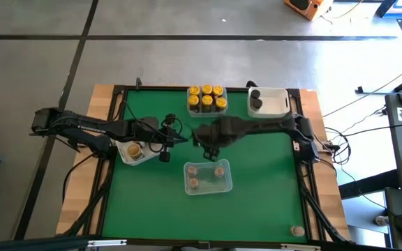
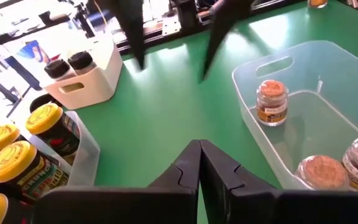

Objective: Sort spices by type
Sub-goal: Put the brown spice bottle into the bottom transparent bin

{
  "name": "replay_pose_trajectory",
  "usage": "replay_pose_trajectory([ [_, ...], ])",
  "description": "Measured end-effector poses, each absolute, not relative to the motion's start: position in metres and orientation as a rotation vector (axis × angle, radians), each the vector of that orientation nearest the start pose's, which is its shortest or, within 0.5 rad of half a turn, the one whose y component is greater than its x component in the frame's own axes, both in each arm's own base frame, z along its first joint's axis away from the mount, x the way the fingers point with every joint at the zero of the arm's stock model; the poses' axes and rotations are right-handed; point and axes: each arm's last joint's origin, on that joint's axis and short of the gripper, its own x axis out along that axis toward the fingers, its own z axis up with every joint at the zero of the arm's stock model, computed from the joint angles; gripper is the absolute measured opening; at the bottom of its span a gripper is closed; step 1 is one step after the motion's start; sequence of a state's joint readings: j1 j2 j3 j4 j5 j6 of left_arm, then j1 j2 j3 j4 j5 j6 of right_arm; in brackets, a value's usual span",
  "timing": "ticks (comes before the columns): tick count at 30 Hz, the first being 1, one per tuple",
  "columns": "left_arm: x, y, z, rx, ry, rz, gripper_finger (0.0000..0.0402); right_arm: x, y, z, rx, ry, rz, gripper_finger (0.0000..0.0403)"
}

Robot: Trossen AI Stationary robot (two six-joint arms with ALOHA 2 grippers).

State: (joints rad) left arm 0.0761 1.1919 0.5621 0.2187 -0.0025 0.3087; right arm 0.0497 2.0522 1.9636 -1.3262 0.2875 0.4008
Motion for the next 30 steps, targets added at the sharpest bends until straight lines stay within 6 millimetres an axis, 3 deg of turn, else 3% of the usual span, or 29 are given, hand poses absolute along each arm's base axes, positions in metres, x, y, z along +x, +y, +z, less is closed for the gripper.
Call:
replay_pose_trajectory([
  [7, 0.244, 0.019, 0.215, 0.287, 0.417, 0.015, 0.0004, 0.384, 0.074, 0.296, 0.051, 1.351, -0.374, 0.0314],
  [17, 0.244, 0.019, 0.215, 0.271, 0.417, 0.018, 0.0004, 0.347, 0.163, 0.302, 0.078, 1.343, -0.328, 0.0314],
  [22, 0.244, 0.019, 0.215, 0.264, 0.414, 0.02, 0.0004, 0.323, 0.197, 0.303, 0.059, 1.321, -0.372, 0.0314],
  [30, 0.247, 0.016, 0.221, 0.185, 0.337, 0.035, 0.0004, 0.284, 0.242, 0.302, 0.171, 1.311, -0.45, 0.0314],
])
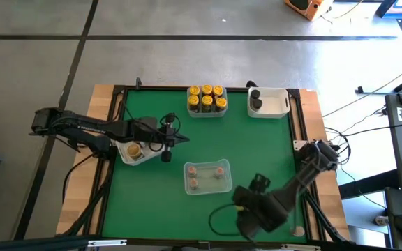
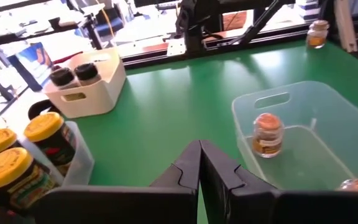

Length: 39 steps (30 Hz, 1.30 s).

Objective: Sort spices by type
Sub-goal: Put the brown spice bottle into the bottom transparent bin

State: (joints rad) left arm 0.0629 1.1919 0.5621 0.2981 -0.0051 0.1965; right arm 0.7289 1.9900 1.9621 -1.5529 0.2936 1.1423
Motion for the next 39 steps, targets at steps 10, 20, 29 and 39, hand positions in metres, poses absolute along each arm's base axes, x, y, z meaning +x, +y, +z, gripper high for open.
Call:
replay_pose_trajectory([
  [10, 0.25, 0.002, 0.232, 0.234, 0.216, -0.016, 0.0004, 0.23, 0.288, 0.289, 0.24, 1.366, -0.49, 0.0314],
  [20, 0.252, -0.002, 0.243, 0.325, 0.1, -0.019, 0.0004, 0.187, 0.314, 0.273, 0.382, 1.492, -0.617, 0.0314],
  [29, 0.252, -0.001, 0.24, 0.349, 0.133, -0.025, 0.0003, 0.193, 0.332, 0.272, 0.501, 1.464, -0.436, 0.0315],
  [39, 0.251, -0.002, 0.234, 0.22, 0.19, -0.024, 0.0003, 0.157, 0.351, 0.248, 0.377, 1.695, -0.48, 0.0314],
])
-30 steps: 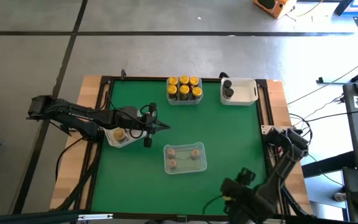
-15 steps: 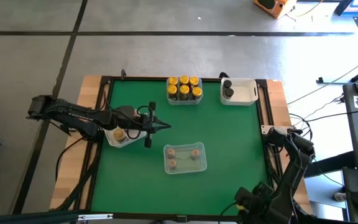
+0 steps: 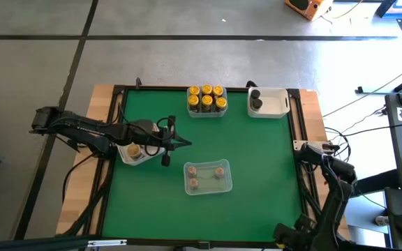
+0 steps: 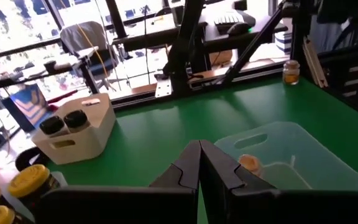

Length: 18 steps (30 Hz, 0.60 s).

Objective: Sort spices by type
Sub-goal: Put the brown spice bottle into the bottom transparent bin

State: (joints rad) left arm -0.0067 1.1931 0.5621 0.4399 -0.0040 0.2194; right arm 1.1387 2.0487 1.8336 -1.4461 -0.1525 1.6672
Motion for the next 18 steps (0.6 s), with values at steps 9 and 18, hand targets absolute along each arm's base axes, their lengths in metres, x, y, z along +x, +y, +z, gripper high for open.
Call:
replay_pose_trajectory([
  [9, 0.251, -0.002, 0.233, 0.179, 0.202, -0.021, 0.0003, 0.138, 0.348, 0.216, 0.291, 1.756, -0.549, 0.0314],
  [18, 0.251, -0.002, 0.234, 0.179, 0.192, -0.02, 0.0003, 0.136, 0.341, 0.187, 0.297, 1.83, -0.572, 0.0314],
])
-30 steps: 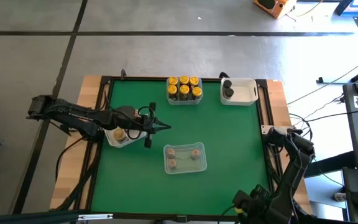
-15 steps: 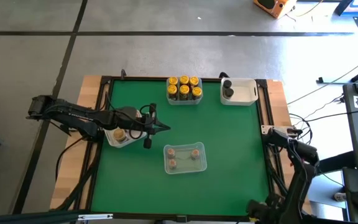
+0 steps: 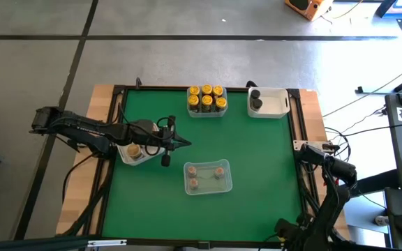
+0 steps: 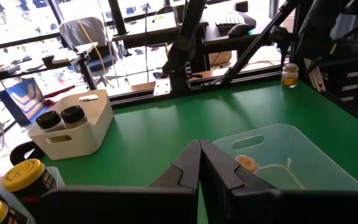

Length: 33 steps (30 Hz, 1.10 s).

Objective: Sort spices by type
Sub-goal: Put the brown spice bottle into the bottom transparent bin

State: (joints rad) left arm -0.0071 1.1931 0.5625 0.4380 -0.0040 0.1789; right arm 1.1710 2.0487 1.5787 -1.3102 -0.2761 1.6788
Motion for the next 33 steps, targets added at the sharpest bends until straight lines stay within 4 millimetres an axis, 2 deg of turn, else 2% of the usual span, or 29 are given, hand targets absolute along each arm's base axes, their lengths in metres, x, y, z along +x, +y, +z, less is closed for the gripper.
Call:
replay_pose_trajectory([
  [8, 0.251, -0.002, 0.234, 0.182, 0.192, -0.02, 0.0003, 0.133, 0.339, 0.17, 0.316, 1.86, -0.559, 0.0304],
  [17, 0.251, -0.002, 0.234, 0.18, 0.192, -0.02, 0.0004, 0.133, 0.338, 0.168, 0.315, 1.866, -0.548, 0.0195],
  [24, 0.251, -0.002, 0.234, 0.18, 0.193, -0.02, 0.0004, 0.134, 0.338, 0.17, 0.317, 1.866, -0.544, 0.0193],
  [29, 0.251, -0.002, 0.234, 0.182, 0.193, -0.021, 0.0004, 0.146, 0.337, 0.179, 0.322, 1.813, -0.548, 0.0199],
  [33, 0.251, -0.002, 0.234, 0.182, 0.193, -0.021, 0.0004, 0.162, 0.332, 0.193, 0.3, 1.771, -0.531, 0.0186],
])
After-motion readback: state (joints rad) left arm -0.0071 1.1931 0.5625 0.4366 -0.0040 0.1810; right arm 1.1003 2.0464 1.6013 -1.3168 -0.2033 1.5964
